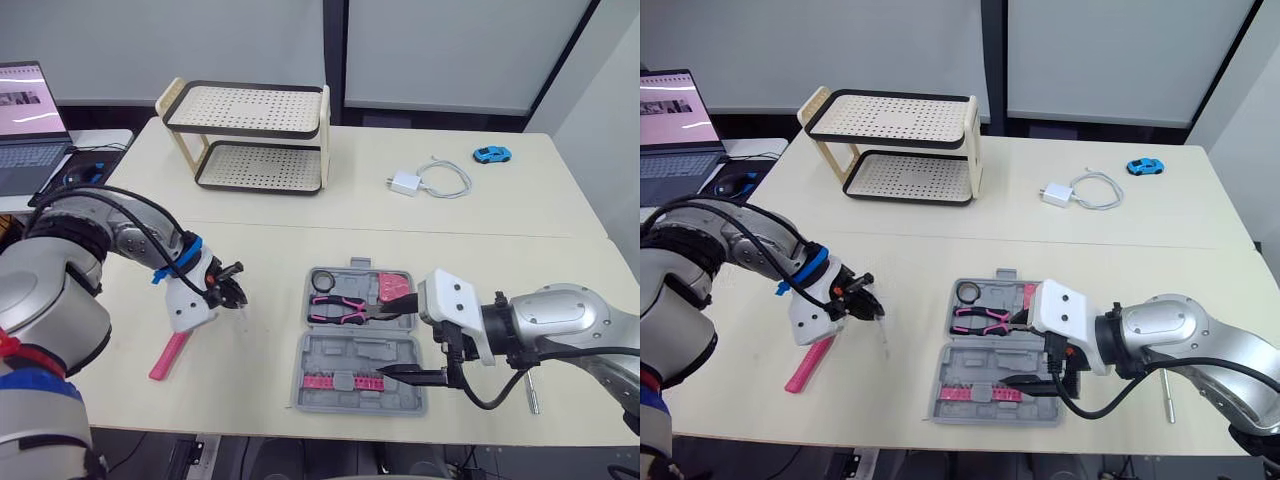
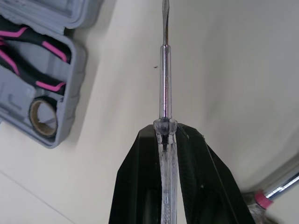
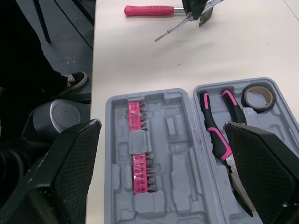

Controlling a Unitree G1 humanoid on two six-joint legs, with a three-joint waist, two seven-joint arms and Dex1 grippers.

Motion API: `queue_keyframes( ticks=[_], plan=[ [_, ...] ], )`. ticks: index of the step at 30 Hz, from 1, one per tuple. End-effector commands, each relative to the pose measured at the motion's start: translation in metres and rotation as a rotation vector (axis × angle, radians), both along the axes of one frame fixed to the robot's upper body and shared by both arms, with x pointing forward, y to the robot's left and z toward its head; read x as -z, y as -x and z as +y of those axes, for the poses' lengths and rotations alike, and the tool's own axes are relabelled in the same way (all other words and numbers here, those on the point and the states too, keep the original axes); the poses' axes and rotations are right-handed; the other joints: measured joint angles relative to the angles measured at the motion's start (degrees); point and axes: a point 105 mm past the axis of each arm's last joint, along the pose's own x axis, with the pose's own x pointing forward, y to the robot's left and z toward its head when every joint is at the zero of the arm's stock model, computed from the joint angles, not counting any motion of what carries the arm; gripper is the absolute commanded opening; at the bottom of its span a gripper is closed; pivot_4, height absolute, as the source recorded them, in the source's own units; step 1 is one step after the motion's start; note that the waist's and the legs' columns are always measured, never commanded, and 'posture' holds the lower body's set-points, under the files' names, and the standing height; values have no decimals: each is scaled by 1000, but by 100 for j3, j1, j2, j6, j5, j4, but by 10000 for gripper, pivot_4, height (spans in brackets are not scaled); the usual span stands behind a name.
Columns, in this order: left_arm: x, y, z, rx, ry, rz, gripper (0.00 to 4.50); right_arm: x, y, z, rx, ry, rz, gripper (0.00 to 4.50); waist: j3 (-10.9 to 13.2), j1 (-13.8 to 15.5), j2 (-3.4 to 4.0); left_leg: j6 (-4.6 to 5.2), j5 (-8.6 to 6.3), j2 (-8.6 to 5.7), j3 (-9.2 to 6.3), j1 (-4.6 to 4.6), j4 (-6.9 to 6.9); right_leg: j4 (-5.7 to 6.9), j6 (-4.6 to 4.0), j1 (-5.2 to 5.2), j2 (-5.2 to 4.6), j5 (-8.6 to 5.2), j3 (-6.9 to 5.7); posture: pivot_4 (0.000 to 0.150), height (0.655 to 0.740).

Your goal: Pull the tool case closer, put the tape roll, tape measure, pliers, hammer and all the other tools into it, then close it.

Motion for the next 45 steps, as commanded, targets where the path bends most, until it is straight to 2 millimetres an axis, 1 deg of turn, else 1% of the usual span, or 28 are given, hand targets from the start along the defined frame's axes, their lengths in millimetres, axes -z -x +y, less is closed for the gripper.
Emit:
queue_keyframes(
  ticks=[1,4,11,12,14,20,23,26,30,33,38,43,45],
  plan=[
    [-8,-8,4,-143,89,-49,1629,-5,-2,3,-13,-1,-59,45000,0,-31,1,0,0,0,-1,0,0,2,0,-1,1,0,0,1500,7350],
    [-7,-5,6,-249,117,-24,1629,-4,-3,3,-10,-1,-62,45000,0,-44,1,0,0,3,1,-1,1,23,-2,-12,1,-1,3,1500,7350],
    [-13,2,-1,-426,204,-10,1629,-2,-4,5,-7,-3,-69,45000,0,-21,1,0,0,3,-2,5,13,45,-5,-10,3,-4,2,1500,7350],
    [-13,3,-1,-480,232,12,1629,-2,-4,5,-7,-5,-70,45000,0,-22,1,0,0,3,-1,6,13,44,-5,-10,4,-4,2,1500,7350],
    [-12,6,2,-662,312,107,1629,-2,-4,6,-8,-10,-71,45000,0,-27,1,0,0,3,-1,5,13,44,-5,-11,4,-4,3,1500,7350],
    [-11,29,12,-1151,470,412,1629,-2,-2,8,-13,-25,-51,45000,1,-81,2,0,0,9,1,10,11,59,-13,-16,10,-9,5,1500,7350],
    [-9,45,9,-1322,540,560,1629,-2,-1,8,-15,-29,-47,45000,1,-65,2,1,0,9,2,17,11,67,-15,-15,11,-11,6,1500,7350],
    [1,60,14,-1482,612,640,1629,-2,0,8,-16,-30,-44,45000,1,-80,3,1,-1,10,6,21,10,67,-17,-15,11,-13,10,1500,7350],
    [14,70,16,-1640,728,658,1629,-2,-1,8,-17,-29,-45,45000,2,-44,3,1,-1,12,6,25,7,70,-21,-15,11,-15,10,1500,7350],
    [24,70,12,-1709,797,645,1629,-2,-2,8,-20,-20,-47,45000,1,-12,2,1,-1,11,6,24,9,68,-21,-14,10,-15,10,1500,7350],
    [41,60,3,-1776,889,570,1629,1,-4,10,-30,2,-52,45000,-1,22,-1,1,-1,9,7,23,8,60,-22,-13,8,-14,10,1500,7350],
    [65,46,-9,-1833,933,494,1629,4,-12,14,-27,15,-80,45000,-6,42,3,1,-1,7,8,24,8,59,-22,-11,6,-14,10,1500,7350],
    [70,42,-11,-1850,938,471,1629,4,-12,15,-29,17,-81,45000,-6,38,3,1,-1,7,8,23,8,58,-22,-12,6,-14,11,1500,7350]
  ],
)
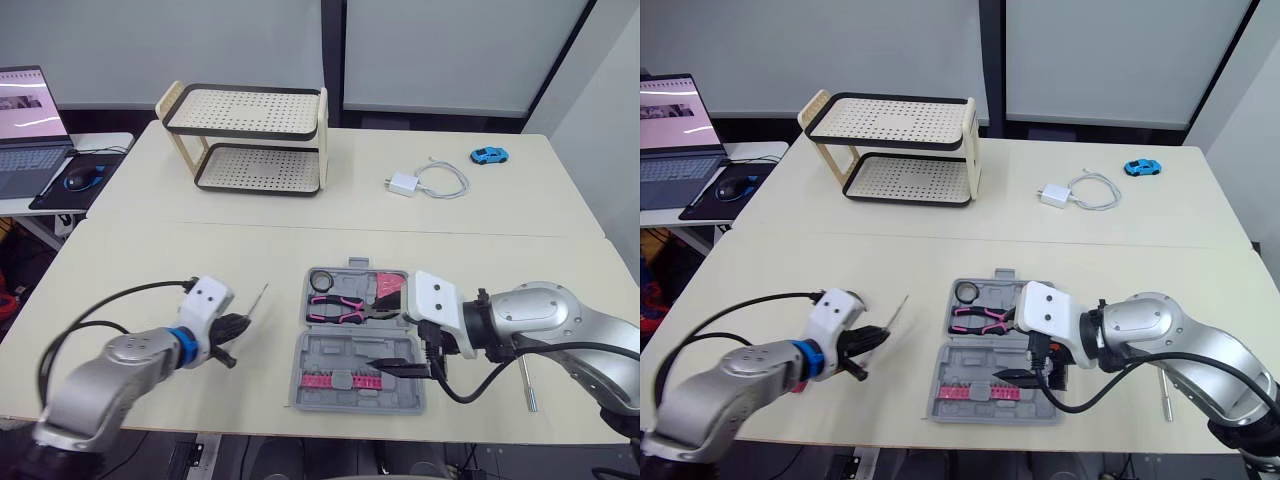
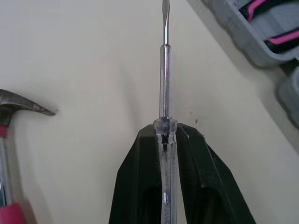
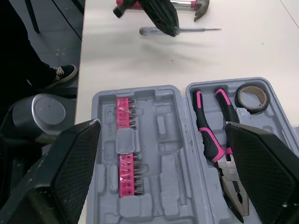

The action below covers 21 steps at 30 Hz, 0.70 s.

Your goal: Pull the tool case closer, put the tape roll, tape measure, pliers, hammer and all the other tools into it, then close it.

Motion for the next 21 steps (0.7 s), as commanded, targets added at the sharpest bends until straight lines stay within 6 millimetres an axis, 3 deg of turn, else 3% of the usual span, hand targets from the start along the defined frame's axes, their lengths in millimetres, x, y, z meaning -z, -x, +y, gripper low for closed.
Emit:
queue_keyframes(
  ticks=[1,10,11,21],
  plan=[
    [4,-8,1,-33,-54,-35,1629,-6,-1,2,-20,-7,-40,45000,0,-3,0,0,0,0,0,-1,-1,-1,0,-1,0,0,0,1500,7350],
    [17,-7,-5,-99,-1,-7,1629,-9,-7,2,1,-13,-78,45000,-9,17,14,0,0,-1,-1,3,-1,-1,0,4,-1,0,0,1500,7350],
    [17,-7,-5,-103,2,-8,8837,-9,-7,2,1,-13,-78,45000,-9,18,14,0,0,-1,-1,3,-1,-1,0,4,-2,0,0,1500,7350],
    [-1,10,10,-25,38,-57,38353,-15,-4,-3,22,-35,-77,45000,-9,-17,13,0,0,-1,-1,2,-6,-5,0,2,-1,0,0,1500,7350]
  ],
)
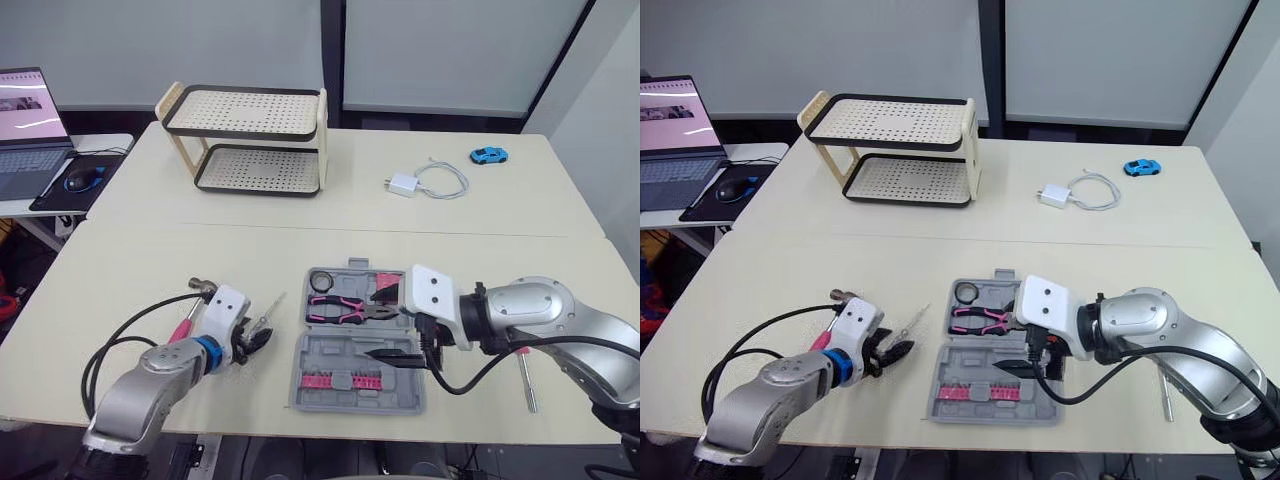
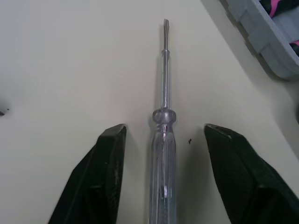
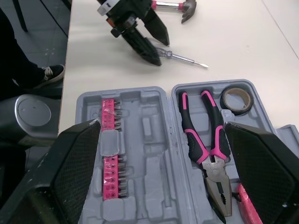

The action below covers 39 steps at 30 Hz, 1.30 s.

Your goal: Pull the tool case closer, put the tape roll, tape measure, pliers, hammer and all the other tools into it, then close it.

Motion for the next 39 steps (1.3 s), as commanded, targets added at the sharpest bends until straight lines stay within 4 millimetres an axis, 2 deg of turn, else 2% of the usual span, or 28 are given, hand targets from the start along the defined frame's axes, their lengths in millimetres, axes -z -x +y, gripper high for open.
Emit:
queue_keyframes(
  ticks=[1,5,12,16,23,28,31,39],
  plan=[
    [-19,5,8,52,25,-76,41006,-10,4,0,-3,-28,-41,45000,0,5,0,0,0,0,-2,-1,-1,-2,0,-1,0,0,-1,1500,7350],
    [-24,4,10,101,50,-173,41006,-10,5,0,4,-40,-47,45000,0,53,0,0,0,0,1,-3,-1,-16,0,2,-3,0,-1,1500,7350],
    [-1,0,12,87,39,-169,41006,-8,2,4,4,-48,-83,45000,0,85,0,0,0,0,2,-6,-4,-27,0,3,-3,0,-1,1500,7350],
    [10,-5,5,103,28,-163,41006,-6,2,5,2,-48,-84,45000,0,98,1,0,0,0,2,-6,-4,-28,1,4,-3,1,-2,1500,7350],
    [7,-11,-14,125,57,-182,41006,-5,3,4,0,-45,-79,45000,0,99,0,0,0,0,1,-6,-4,-28,2,6,-3,1,-2,1500,7350],
    [15,-13,-9,114,9,-156,41006,-5,4,4,-1,-44,-70,45000,0,98,0,0,0,0,1,-5,-4,-28,2,6,-2,1,-2,1500,7350],
    [21,-11,-4,114,-15,-132,35018,-5,4,4,0,-43,-67,45000,0,98,1,0,0,0,1,-4,-4,-28,2,6,-2,1,-2,1500,7350],
    [26,-10,-11,151,-13,-120,10506,-4,6,-2,18,-36,-53,45000,-2,99,3,0,0,0,1,-3,-4,-29,2,9,-3,1,-2,1500,7350]
  ],
)
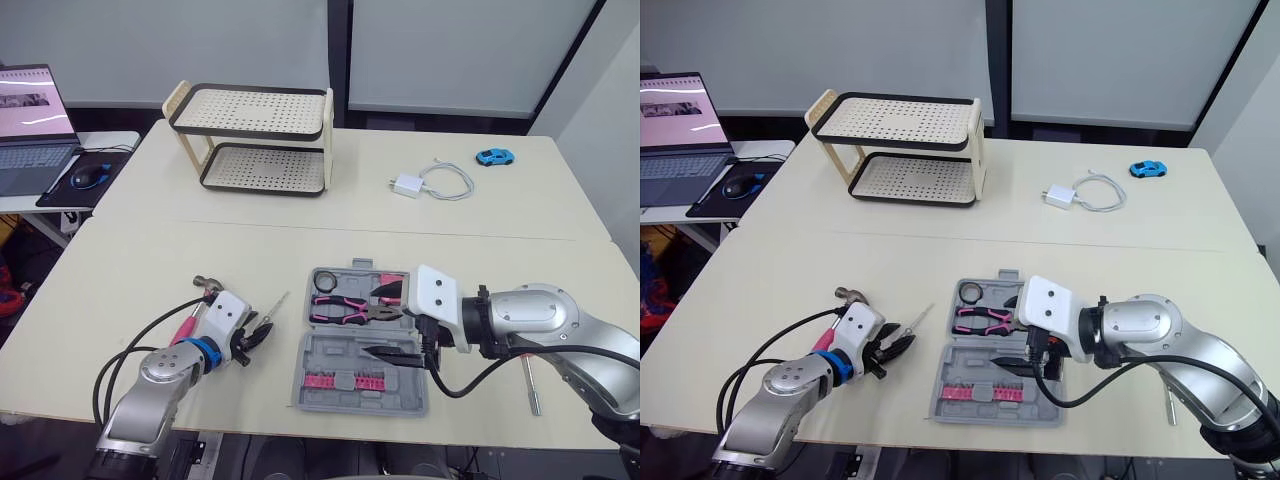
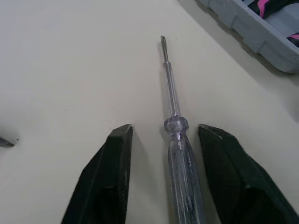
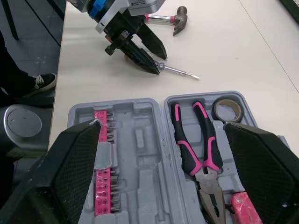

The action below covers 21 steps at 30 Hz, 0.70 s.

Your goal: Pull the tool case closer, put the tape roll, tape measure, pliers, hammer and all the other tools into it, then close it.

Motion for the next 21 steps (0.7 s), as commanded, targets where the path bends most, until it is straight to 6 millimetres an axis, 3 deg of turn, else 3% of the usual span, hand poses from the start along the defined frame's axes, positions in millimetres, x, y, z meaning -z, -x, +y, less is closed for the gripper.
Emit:
queue_keyframes(
  ticks=[1,3,5,10,13,15,21],
  plan=[
    [13,6,-2,8,-13,44,7345,-8,5,-3,-8,-2,-26,45000,0,1,0,0,0,0,0,0,0,0,0,0,0,0,0,1500,7350],
    [11,5,-1,12,-11,36,2142,-8,5,-4,-1,-3,-24,45000,-1,1,2,0,0,0,0,1,0,0,0,1,0,0,0,1500,7350],
    [3,6,2,15,0,11,2227,-8,6,-5,2,-9,-24,45000,-1,0,2,0,0,0,0,1,0,0,0,1,0,0,0,1500,7350],
    [-42,19,5,134,54,-102,2229,-15,11,-7,12,-50,-41,45000,0,-21,0,0,0,1,0,-2,-6,-1,0,-4,0,0,0,1500,7350],
    [-67,28,-7,325,25,-157,2229,-19,14,-14,24,-54,-35,45000,1,17,1,0,0,1,-4,-5,-7,-5,0,-4,0,0,-3,1500,7350],
    [-83,36,-27,520,-7,-176,2229,-16,19,-23,31,-22,-3,45000,0,46,7,0,0,1,-2,-2,-7,-23,0,7,-1,0,-3,1500,7350],
    [-91,40,-59,778,-86,-174,2229,-6,30,-42,50,68,59,45000,0,12,6,0,-1,-1,6,-8,-12,-43,6,9,-3,3,-1,1500,7350]
  ],
)
